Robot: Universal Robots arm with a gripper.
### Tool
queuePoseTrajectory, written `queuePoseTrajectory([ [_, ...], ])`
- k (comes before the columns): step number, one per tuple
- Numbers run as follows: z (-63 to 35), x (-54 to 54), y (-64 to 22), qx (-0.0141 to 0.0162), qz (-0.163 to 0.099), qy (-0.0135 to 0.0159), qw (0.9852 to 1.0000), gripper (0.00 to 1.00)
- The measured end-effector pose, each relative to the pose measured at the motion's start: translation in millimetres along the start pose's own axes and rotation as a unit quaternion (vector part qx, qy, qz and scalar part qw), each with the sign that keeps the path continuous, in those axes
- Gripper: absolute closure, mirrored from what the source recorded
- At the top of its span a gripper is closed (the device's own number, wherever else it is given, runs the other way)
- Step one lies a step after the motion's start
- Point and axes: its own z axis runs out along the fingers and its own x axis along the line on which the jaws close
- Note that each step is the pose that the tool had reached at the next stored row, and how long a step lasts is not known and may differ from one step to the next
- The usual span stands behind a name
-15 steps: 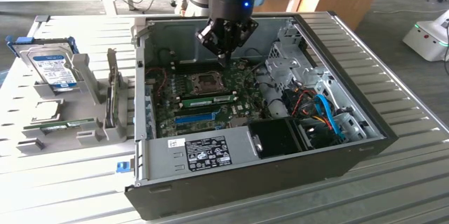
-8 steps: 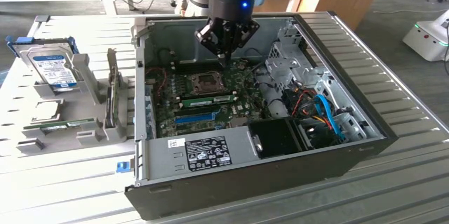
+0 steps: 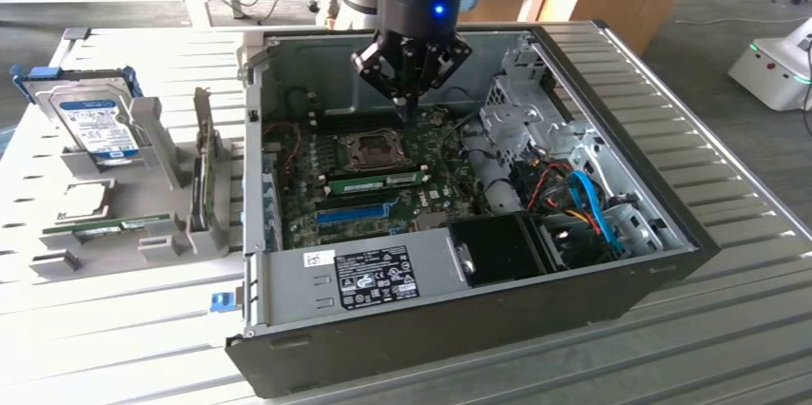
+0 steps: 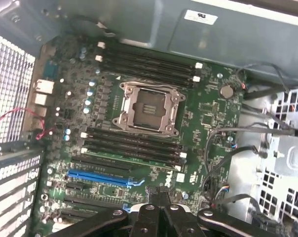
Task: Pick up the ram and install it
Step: 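Press down the ram until it locks into place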
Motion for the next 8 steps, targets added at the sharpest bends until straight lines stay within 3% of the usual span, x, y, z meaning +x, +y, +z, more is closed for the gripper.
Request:
queuePoseTrajectory([
  [8, 0.4, 0.4, 0.0, 0.0013, 0.043, -0.0013, 0.9991, 0.89],
])
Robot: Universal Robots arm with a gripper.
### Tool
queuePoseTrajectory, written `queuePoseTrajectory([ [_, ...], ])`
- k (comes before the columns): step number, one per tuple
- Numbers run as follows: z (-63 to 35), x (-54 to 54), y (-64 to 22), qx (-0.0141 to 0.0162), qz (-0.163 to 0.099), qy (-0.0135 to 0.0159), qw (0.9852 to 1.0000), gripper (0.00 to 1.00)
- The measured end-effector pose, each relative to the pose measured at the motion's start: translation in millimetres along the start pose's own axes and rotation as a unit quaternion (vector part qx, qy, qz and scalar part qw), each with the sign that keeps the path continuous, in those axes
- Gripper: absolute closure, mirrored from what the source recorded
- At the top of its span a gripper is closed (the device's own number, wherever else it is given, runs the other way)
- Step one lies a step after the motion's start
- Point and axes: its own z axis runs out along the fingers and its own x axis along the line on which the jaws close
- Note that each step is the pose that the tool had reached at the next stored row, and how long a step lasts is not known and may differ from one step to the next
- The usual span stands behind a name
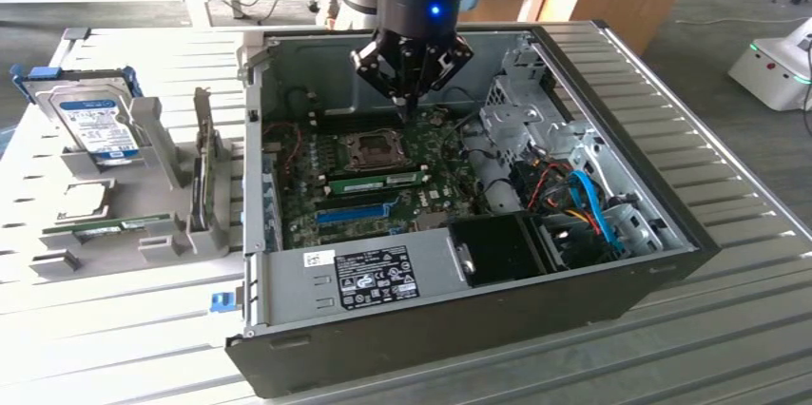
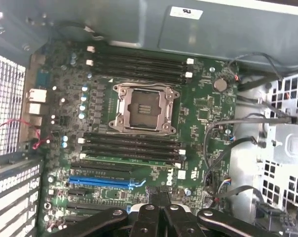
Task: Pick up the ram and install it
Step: 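Press down the ram until it locks into place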
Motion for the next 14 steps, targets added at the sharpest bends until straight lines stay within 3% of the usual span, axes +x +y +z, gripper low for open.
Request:
queuePoseTrajectory([
  [7, 0.0, -0.1, 0.0, 0.0002, 0.004, 0.0002, 1.0, 0.89],
  [10, 0.1, -1.5, -0.1, -0.0002, 0.004, 0.0045, 1.0, 0.89],
  [14, 0.3, -4.4, -0.3, -0.0008, 0.005, 0.0132, 0.9999, 0.89],
])
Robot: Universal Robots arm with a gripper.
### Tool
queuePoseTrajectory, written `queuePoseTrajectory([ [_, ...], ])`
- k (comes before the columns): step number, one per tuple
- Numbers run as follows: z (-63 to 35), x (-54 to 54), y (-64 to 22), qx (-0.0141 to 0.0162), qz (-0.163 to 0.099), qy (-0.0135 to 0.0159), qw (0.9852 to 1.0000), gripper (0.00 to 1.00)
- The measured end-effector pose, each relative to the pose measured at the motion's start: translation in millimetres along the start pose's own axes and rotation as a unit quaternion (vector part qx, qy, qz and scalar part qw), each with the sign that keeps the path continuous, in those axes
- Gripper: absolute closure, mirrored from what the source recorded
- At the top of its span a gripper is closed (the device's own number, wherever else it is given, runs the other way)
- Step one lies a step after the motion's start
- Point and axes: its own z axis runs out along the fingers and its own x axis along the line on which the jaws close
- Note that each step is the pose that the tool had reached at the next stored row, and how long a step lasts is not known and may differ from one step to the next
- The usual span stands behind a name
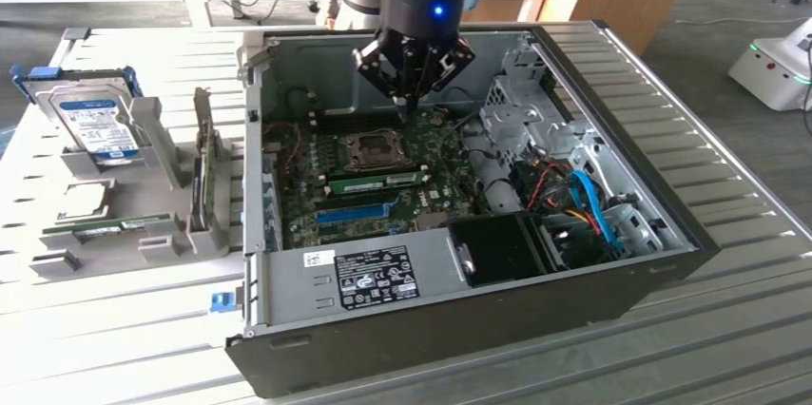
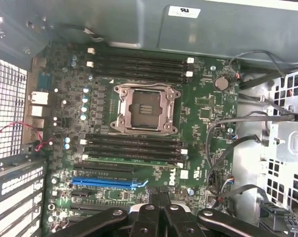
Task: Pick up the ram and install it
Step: 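Press down the ram until it locks into place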
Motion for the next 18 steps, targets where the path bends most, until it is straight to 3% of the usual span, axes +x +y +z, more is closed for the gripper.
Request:
queuePoseTrajectory([
  [2, 0.0, -1.6, -0.1, -0.0003, 0.0, 0.0049, 1.0, 0.89],
  [4, 0.1, -2.5, -0.2, -0.0004, 0.0, 0.0078, 1.0, 0.89],
  [10, 0.2, -1.0, 0.0, -0.0006, 0.0, 0.0082, 1.0, 0.89],
  [18, 0.0, 13.4, 0.9, -0.0006, 0.001, 0.0082, 1.0, 0.89],
])
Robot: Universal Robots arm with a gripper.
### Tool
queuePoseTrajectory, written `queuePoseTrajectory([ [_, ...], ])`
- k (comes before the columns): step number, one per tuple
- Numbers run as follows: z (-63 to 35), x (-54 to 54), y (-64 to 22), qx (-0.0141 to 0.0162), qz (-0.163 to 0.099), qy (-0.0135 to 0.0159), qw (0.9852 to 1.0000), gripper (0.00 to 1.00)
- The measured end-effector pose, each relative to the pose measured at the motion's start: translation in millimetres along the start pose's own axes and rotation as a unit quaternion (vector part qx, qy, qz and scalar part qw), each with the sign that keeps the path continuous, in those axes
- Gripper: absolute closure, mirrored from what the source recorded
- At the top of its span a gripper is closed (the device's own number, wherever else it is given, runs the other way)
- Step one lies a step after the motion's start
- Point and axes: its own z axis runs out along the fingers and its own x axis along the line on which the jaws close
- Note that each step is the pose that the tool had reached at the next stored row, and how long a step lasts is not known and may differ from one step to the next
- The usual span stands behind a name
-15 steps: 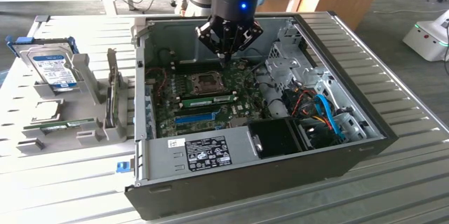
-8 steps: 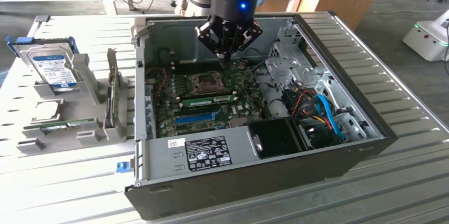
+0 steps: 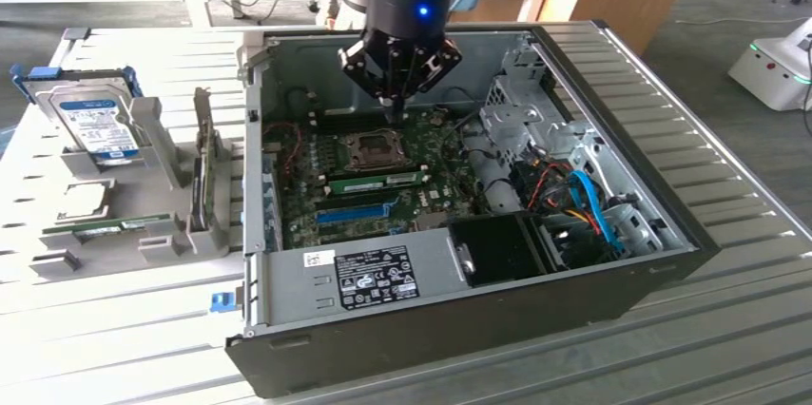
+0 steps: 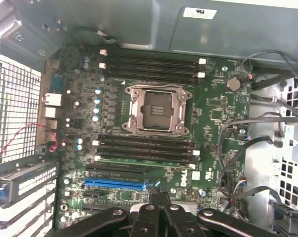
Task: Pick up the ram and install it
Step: 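Press down the ram until it locks into place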
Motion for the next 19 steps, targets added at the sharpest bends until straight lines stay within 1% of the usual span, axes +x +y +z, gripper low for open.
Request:
queuePoseTrajectory([
  [6, 0.0, 0.9, 0.0, 0.0, 0.001, 0.0, 1.0, 0.89],
  [11, 0.3, 0.9, 0.0, 0.0001, 0.015, -0.0005, 0.9999, 0.89],
  [19, 0.4, 0.3, 0.0, 0.0, 0.018, 0.0, 0.9998, 0.89],
])
